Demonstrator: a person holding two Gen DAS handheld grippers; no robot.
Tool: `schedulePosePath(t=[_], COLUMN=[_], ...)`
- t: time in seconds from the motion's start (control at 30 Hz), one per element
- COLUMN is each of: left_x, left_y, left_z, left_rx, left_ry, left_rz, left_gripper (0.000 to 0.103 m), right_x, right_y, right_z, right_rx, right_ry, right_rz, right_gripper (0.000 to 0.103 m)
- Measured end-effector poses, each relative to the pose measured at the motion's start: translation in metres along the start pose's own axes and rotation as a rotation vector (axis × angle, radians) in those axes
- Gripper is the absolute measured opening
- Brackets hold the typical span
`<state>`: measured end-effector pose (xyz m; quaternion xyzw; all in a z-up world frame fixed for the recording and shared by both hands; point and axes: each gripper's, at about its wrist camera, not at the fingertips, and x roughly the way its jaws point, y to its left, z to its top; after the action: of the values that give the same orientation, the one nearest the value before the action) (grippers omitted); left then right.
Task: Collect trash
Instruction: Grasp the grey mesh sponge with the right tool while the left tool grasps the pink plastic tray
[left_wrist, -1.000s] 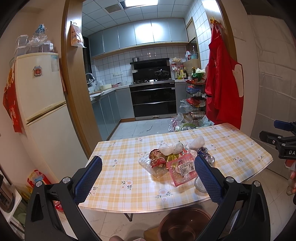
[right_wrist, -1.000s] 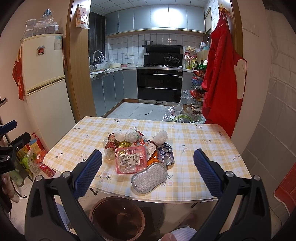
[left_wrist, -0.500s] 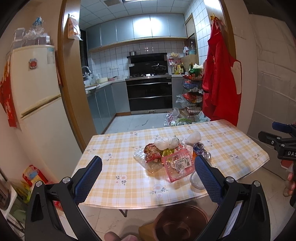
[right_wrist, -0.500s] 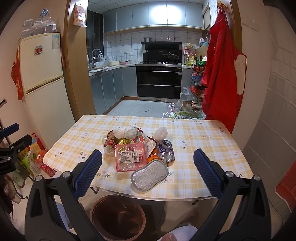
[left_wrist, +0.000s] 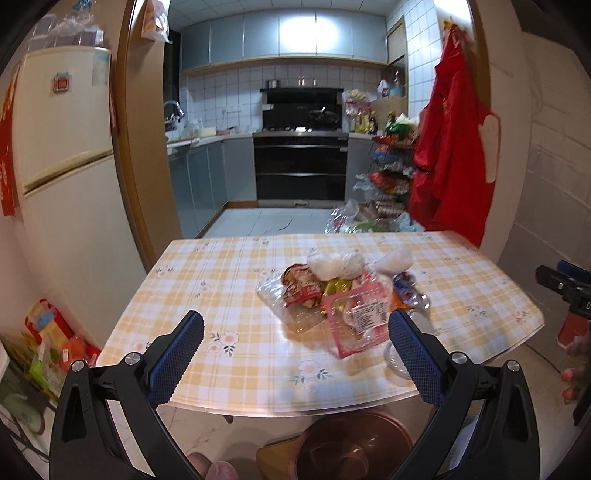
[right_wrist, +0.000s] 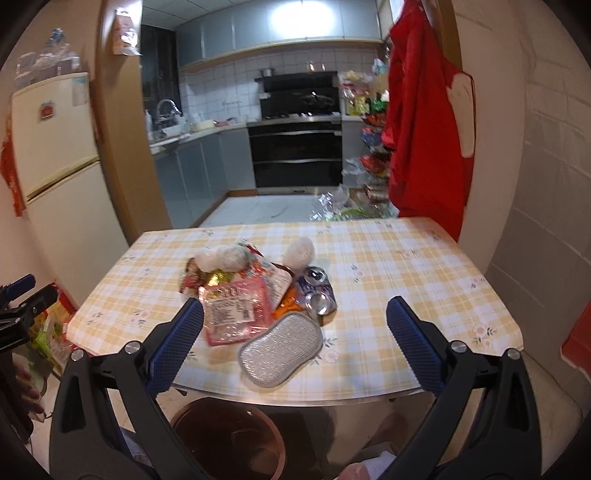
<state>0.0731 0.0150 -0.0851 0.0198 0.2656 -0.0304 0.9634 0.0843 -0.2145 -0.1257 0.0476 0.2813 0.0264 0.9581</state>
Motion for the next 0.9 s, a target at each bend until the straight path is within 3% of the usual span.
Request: schedulePosePath(t=[0.2, 0.27, 0.43, 0.63, 0.9], left_x=[0.052, 0.062, 0.087, 0.118, 0.146], left_y=[0.004, 0.003, 0.008, 0.027, 0.046], left_z=[-0.015, -0.019, -0.026, -0.034, -0.049], left_rx=[0.011, 0.016, 0.017, -0.053, -0.116], left_ry=[0.084, 0.089, 0.091, 0.151, 0.210], left_rz=[0.001, 0.009, 0.030, 0.010, -0.008], left_gripper=[0.098, 0.098, 0.098, 0.098, 0.096], right_x=[0.058, 0.079, 0.137, 0.194, 0.252], right_y=[-0.010, -0.007, 0.006, 0.053, 0.098], right_z=[-0.020, -0.029, -0.054, -0.087, -0.111], right_rx=[0.031, 0.022, 0.017, -0.135, -0.277], right_ry=[0.141, 0.193, 0.313, 0.399, 0.448], right_rz=[0.007, -0.032, -0.023, -0.042, -0.109], right_gripper=[0.098, 0.098, 0.097, 0.097, 0.097])
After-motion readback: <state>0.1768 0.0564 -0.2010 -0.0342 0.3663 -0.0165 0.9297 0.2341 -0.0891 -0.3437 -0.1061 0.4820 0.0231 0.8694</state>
